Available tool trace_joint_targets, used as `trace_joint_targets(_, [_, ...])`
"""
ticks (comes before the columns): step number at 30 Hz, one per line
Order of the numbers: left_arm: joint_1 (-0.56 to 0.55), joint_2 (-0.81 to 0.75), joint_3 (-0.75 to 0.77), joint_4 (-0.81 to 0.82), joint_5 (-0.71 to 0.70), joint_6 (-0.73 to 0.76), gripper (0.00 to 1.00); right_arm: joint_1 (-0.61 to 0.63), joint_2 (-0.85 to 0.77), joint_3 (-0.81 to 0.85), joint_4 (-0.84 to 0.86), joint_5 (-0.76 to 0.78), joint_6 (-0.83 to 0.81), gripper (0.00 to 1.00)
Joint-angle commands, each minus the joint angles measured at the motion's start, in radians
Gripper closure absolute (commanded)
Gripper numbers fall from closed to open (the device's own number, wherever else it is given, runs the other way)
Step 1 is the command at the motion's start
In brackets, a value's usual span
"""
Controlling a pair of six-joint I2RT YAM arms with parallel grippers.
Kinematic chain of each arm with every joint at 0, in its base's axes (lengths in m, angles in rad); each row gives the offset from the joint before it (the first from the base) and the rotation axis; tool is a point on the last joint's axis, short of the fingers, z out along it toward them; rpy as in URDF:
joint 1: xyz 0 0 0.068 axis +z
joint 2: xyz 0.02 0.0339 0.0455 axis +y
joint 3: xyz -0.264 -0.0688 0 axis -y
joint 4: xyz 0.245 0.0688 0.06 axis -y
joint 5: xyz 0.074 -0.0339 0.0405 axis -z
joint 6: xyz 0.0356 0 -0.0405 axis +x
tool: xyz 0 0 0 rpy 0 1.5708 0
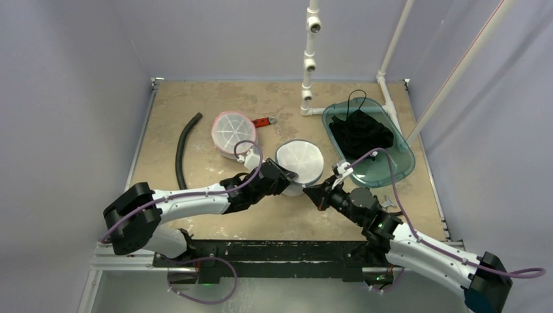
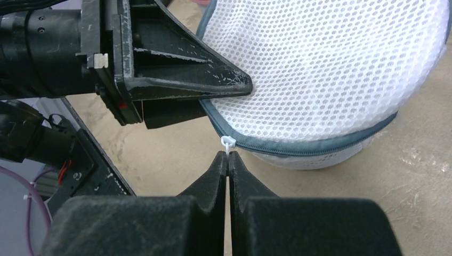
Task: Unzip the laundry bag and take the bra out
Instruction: Unzip the laundry bag at the center of the board.
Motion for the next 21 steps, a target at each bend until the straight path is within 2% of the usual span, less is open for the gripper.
trace_joint_targets(1, [0.027, -0.021, 0.0, -0.001, -0.02, 0.0, 0.78, -0.003, -0.001, 0.004, 0.048, -0.026, -0.019, 1.0])
trace_joint_targets(7, [0.047, -0.113, -0.011, -0.048, -0.038, 0.049, 0.99, -0.004, -0.021, 0.041, 0.014, -0.002, -0.015, 1.0])
trace_joint_targets(14, [0.09, -0.228, -0.007, -0.114, -0.01, 0.169, 1.0, -0.004, -0.006, 0.085, -0.057, 0.106, 0.018, 1.0])
trace_joint_targets(21, [0.149, -0.311, -0.021, -0.08, 0.137, 0.368, 1.0, -0.004, -0.046, 0.057, -0.125, 0.214, 0.113, 1.0])
